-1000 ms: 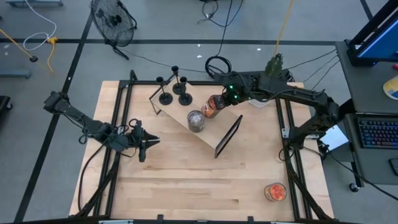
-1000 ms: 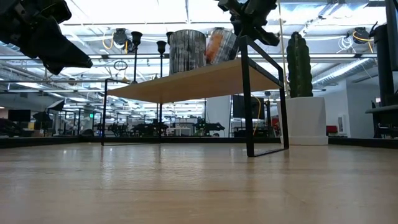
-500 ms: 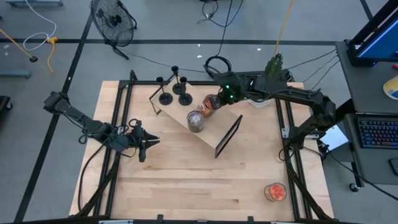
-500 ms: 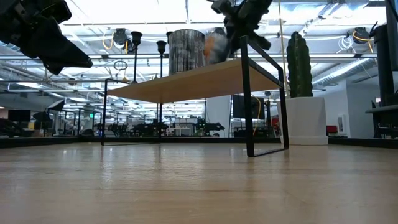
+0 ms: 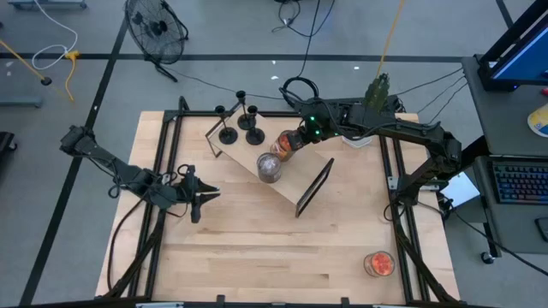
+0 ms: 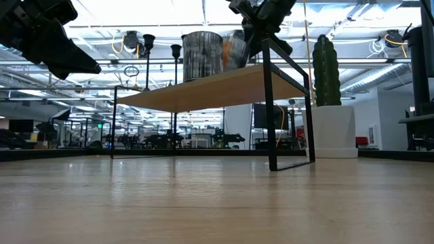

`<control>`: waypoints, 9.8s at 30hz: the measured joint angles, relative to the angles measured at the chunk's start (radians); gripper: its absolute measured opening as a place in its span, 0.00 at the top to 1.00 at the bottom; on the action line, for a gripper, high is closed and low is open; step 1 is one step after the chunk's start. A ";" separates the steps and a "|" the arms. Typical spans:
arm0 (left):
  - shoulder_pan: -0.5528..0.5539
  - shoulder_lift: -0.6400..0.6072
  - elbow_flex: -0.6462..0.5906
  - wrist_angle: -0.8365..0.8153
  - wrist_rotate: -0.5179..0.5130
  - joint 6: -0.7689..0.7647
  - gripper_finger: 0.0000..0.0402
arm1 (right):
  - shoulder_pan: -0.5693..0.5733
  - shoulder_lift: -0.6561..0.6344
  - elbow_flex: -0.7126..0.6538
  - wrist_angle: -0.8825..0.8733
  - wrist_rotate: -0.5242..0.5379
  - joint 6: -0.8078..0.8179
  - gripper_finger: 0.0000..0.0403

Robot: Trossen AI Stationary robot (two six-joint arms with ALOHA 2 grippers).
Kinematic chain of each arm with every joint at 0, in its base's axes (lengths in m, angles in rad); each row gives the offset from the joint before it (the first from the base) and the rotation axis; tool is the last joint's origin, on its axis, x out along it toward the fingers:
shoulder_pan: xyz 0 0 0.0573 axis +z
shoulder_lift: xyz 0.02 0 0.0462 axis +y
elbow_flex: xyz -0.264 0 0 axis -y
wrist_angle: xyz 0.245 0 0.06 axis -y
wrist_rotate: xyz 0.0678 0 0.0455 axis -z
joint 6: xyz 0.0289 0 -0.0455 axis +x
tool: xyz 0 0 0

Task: Pick & Place candle stick holders
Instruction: Put the top orange scented candle on the shelf, then put the orange scented candle on the shelf

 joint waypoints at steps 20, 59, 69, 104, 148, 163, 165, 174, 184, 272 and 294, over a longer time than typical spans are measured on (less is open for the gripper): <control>0.000 0.000 0.000 0.002 0.000 0.000 0.81 | 0.010 -0.041 0.001 0.090 0.000 -0.088 0.84; 0.001 0.000 0.000 0.136 -0.105 0.068 0.81 | 0.351 -0.042 0.000 -0.093 -0.048 -0.283 1.00; 0.043 0.000 0.000 0.121 -0.104 0.093 0.81 | 0.515 -0.080 0.000 -0.415 -0.187 0.142 1.00; 0.062 0.002 0.000 0.115 0.090 0.121 0.81 | 1.012 -0.172 -0.076 -0.773 -0.231 1.148 0.65; 0.062 0.002 0.000 0.151 0.079 -0.023 0.81 | 1.219 -0.173 -0.621 -0.313 -0.338 0.904 0.51; 0.062 0.002 0.000 0.151 0.079 -0.027 0.81 | 1.218 -0.175 -0.656 -0.253 -0.342 0.889 0.78; 0.062 0.002 0.000 0.151 0.079 -0.027 0.81 | 1.218 -0.175 -0.657 -0.252 -0.343 0.889 0.83; 0.062 0.002 0.000 0.151 0.079 -0.027 0.81 | 1.218 -0.174 -0.658 -0.250 -0.348 0.892 0.98; 0.062 0.002 0.000 0.151 0.079 -0.025 0.81 | 1.200 -0.190 -0.633 -0.261 -0.380 0.895 0.99; 0.062 0.002 0.000 0.141 0.079 0.008 0.81 | 0.045 0.249 0.444 -0.704 -0.270 -0.483 1.00; 0.062 0.002 0.000 0.140 0.081 0.056 0.81 | 0.044 0.235 0.444 -0.607 -0.236 -0.441 0.87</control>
